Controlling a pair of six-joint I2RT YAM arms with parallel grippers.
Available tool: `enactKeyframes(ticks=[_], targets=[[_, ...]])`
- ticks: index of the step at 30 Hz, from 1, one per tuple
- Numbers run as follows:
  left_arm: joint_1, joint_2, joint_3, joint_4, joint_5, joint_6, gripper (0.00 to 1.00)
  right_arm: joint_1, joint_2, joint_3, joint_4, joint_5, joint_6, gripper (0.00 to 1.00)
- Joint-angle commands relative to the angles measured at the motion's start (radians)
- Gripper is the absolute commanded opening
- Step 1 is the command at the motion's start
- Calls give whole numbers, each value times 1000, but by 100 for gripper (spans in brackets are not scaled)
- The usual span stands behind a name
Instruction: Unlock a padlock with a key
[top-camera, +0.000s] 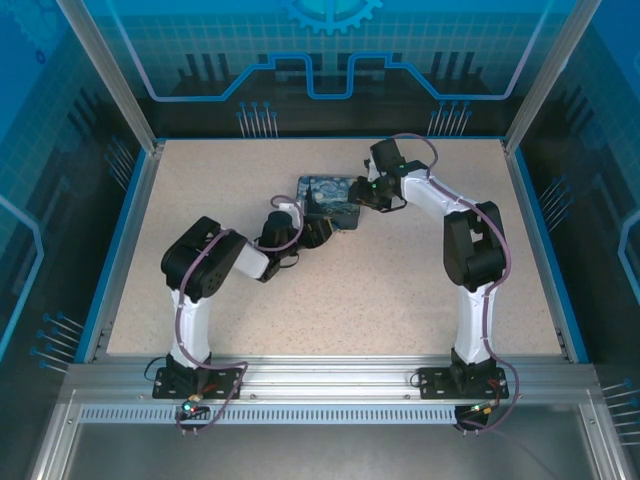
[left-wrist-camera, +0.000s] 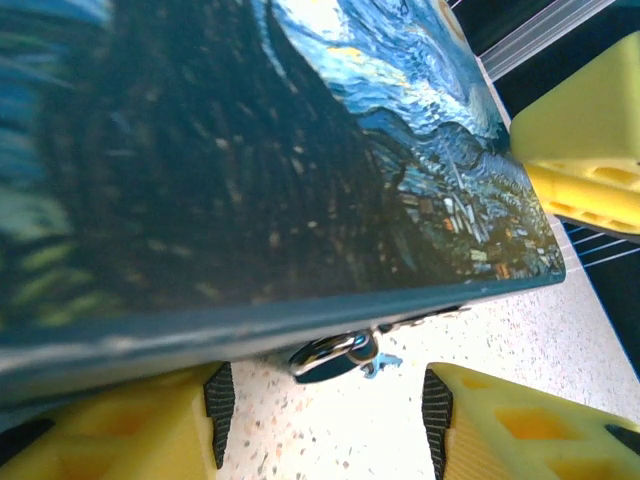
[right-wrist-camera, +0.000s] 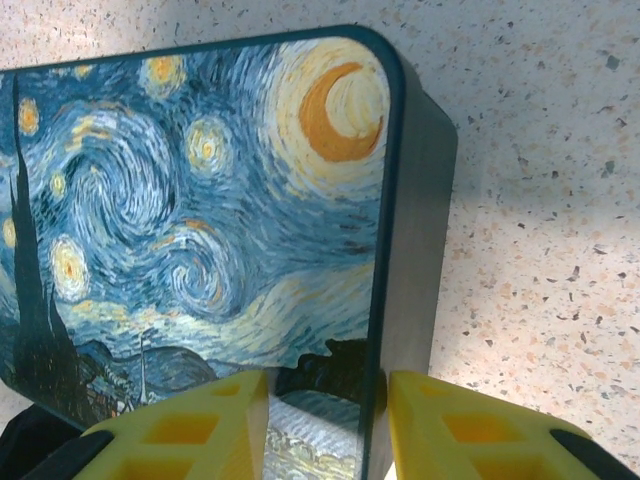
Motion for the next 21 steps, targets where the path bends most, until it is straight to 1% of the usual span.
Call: enactKeyframes(ticks=[1,6,14,17,19,21], targets=[[-3,59,22,-20,14,-19,56,22,20,9,-27,-23,14,36],[-29,92,56,-22,3,-19,56,29,24,9,-28,-25,15,36],[-30,149,83,20,5,-38,56,30,34,16,-33,-27,18,36],[-32,141,68,10,-49,-43,56,32,35,21,-34,-30,21,36],[-33,117,57,-50,-99,-54,56,32,35,23,-34,-31,21,36],[-39,83,71,-175,-142,-42,56,33,35,26,-36,-30,22,36]])
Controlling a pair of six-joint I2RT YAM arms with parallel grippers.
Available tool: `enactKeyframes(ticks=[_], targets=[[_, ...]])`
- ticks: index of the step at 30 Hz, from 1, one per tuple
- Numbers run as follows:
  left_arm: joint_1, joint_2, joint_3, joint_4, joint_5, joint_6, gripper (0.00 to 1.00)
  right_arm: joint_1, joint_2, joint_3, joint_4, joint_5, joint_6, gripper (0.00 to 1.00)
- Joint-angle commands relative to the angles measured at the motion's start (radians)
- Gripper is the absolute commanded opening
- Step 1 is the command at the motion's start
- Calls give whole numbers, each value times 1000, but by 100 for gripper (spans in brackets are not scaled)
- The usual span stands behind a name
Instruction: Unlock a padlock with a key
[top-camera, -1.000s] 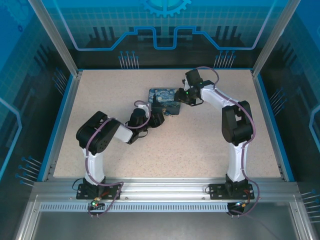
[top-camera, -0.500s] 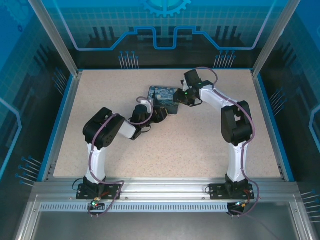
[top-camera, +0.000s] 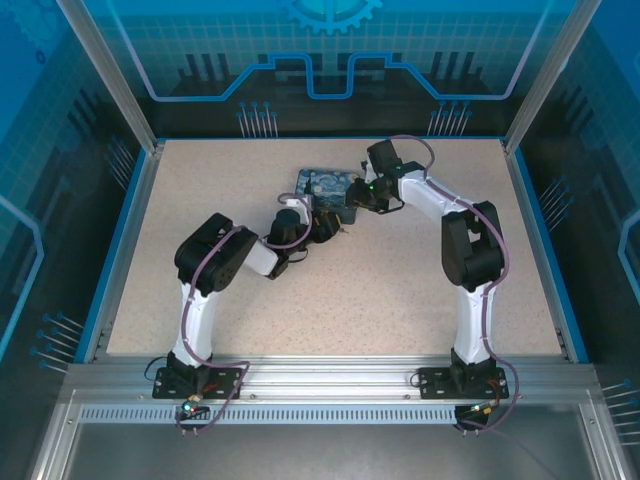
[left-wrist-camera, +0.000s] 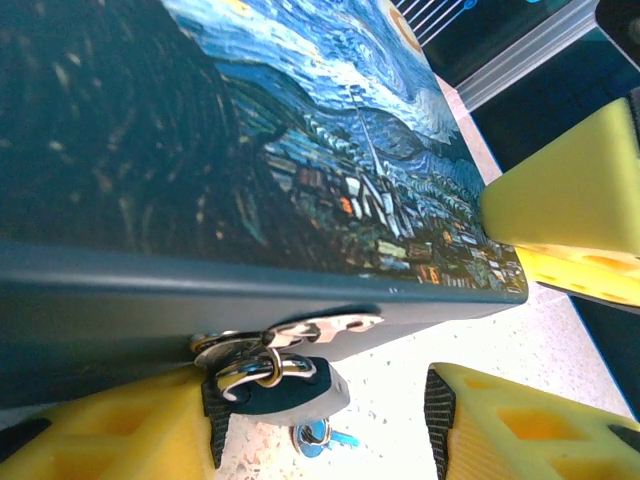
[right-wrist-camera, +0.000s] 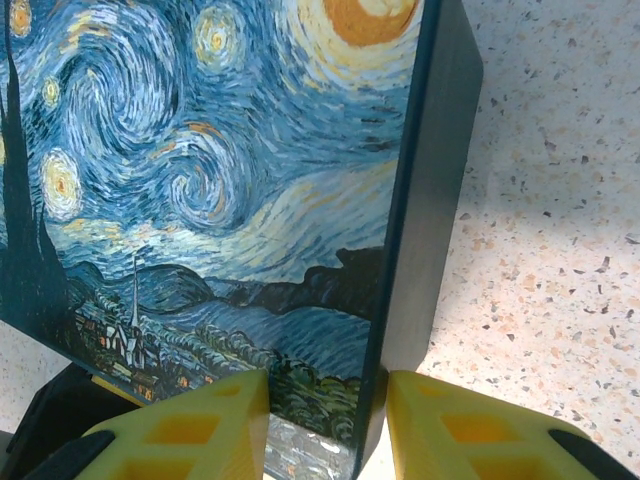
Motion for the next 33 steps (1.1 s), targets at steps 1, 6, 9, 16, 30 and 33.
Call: enactKeyframes(ticks=[1,6,9,16,30,33], targets=[[-12,-15,-9,-272,-102,-11,56,19,27,26,-35,-27,10,36],[-36,-22,41,-437,-149,-10,56,20,31,27,-39,-22,11,36],[-40,15,55,-425,-134,-21,56,21,33,26,-39,-23,10,36],[-47,10,127,-559,-173,-13,57,25,35,31,-41,-28,11,36],[-3,59,30,-52,52,-88,56,24,58,41,-51,-19,7,35],[4,75,18,16,53,-132,56,24,58,41,-51,-19,8,35]])
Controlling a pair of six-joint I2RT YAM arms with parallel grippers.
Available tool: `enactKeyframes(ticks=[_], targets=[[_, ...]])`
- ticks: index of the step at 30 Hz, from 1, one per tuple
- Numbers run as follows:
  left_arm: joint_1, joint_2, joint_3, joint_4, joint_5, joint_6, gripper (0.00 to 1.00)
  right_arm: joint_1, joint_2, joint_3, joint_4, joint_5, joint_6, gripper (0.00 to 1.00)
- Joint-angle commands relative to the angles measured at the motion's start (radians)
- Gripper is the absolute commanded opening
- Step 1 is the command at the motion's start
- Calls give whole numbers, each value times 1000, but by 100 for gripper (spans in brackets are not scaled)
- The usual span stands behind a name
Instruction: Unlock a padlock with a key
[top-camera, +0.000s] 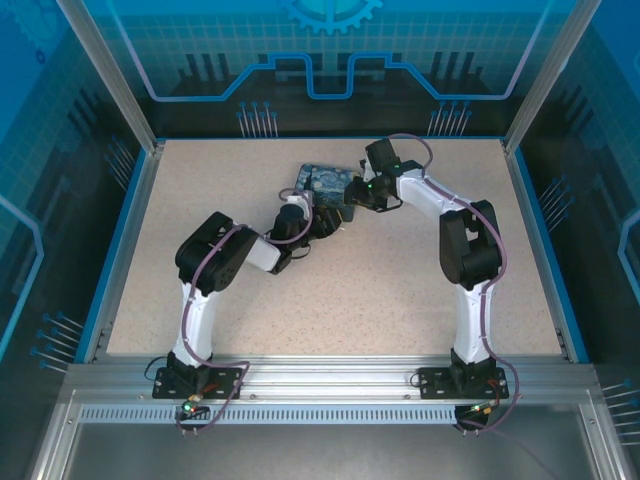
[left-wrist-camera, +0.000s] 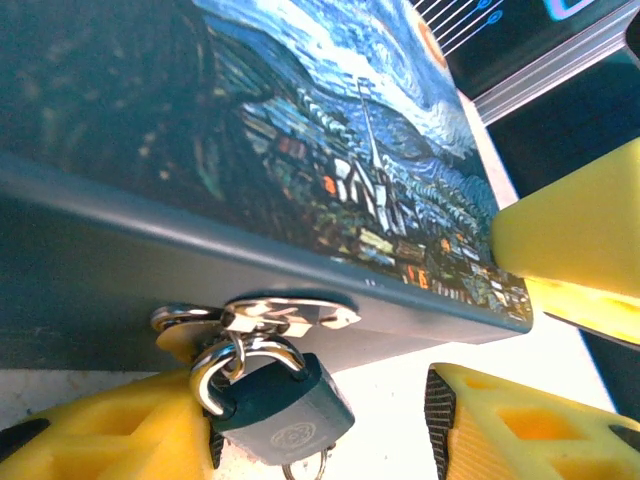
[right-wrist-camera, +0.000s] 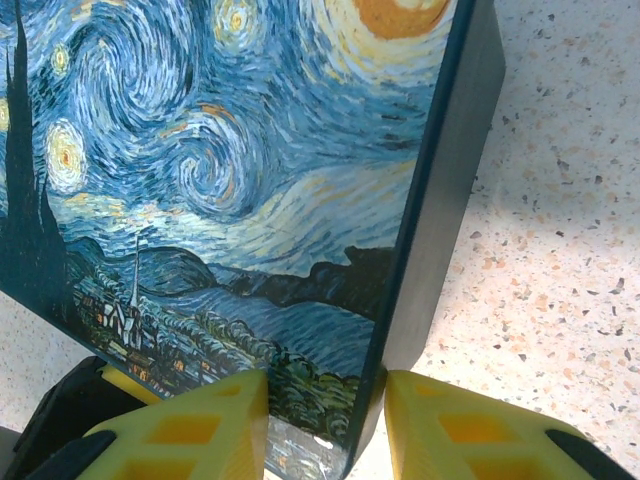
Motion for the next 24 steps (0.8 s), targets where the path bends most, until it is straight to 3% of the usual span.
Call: enactKeyframes(ticks=[1,7,24], targets=[[4,62,-39,74,56,-85,56,22,32,11,-51,-19,3,35],[6,77,-67,189,54,-134,55,22,36,13,-52,-21,5,35],[9,71,-89,205,32,-158,38,22,36,6,-50,-21,8,35]])
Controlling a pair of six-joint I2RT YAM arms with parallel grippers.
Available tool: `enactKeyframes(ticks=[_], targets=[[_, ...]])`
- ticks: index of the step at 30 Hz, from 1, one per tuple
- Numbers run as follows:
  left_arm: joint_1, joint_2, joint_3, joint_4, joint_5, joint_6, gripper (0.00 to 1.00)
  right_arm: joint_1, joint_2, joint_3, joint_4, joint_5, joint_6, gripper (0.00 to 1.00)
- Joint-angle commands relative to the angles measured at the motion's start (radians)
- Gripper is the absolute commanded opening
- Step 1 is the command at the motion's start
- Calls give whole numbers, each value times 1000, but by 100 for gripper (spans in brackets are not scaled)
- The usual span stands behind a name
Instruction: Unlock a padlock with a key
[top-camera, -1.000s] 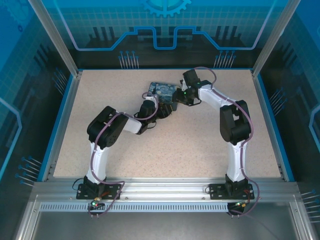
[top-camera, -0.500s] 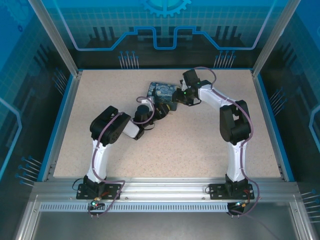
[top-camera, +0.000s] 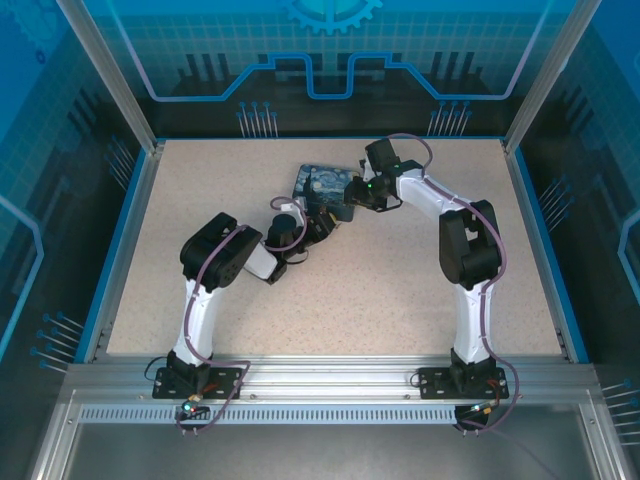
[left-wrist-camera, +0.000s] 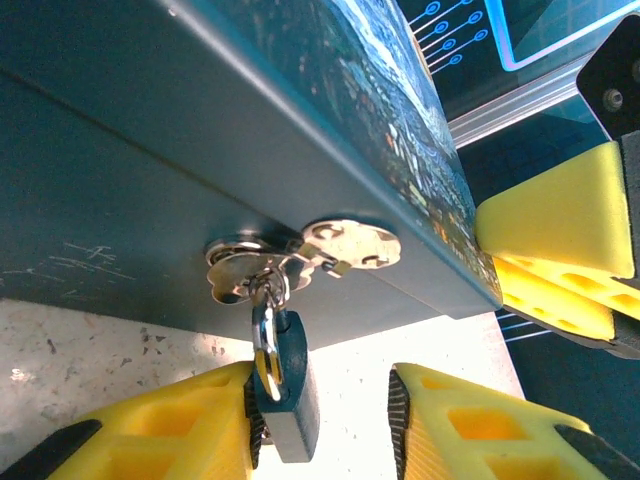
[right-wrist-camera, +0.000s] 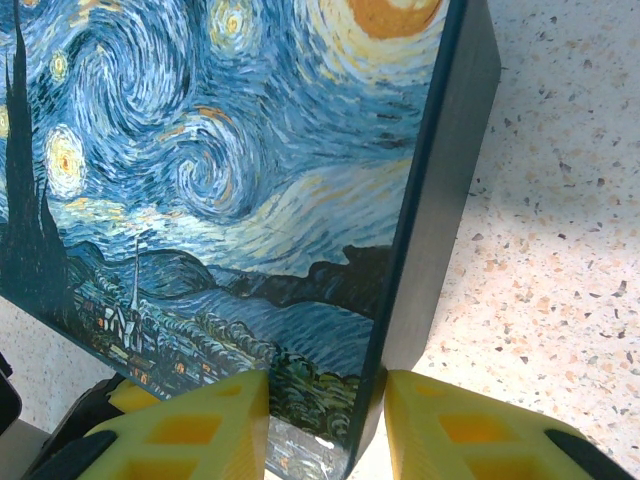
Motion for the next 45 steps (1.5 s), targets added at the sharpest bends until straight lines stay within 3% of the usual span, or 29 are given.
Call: enactKeyframes(ticks=[1,9,14,23,37,42,45], targets=[[2,28,-7,-9,8,-12,37,22,33,2,-50,-20,7,35],[4,16,-5,-33,-19,-6,32,22,35,4,-51,-19,7,35],[5,9,-6,-44,-23,2,42,22,39,6,-51,-20,11,35],[10,-15,-9,-96,-77,14,41,22,42,3,-47,-23,12,35],[10,-32,-7,-115,-92,17,17,22,40,0,-46,-26,8,34],[10,-47,-11,-120,-77,2,0,19,-8,-30,-21,-24,4,35],[10,-68,-10,-138,-62,-22,0,15,-78,-86,15,-14,-4,37]])
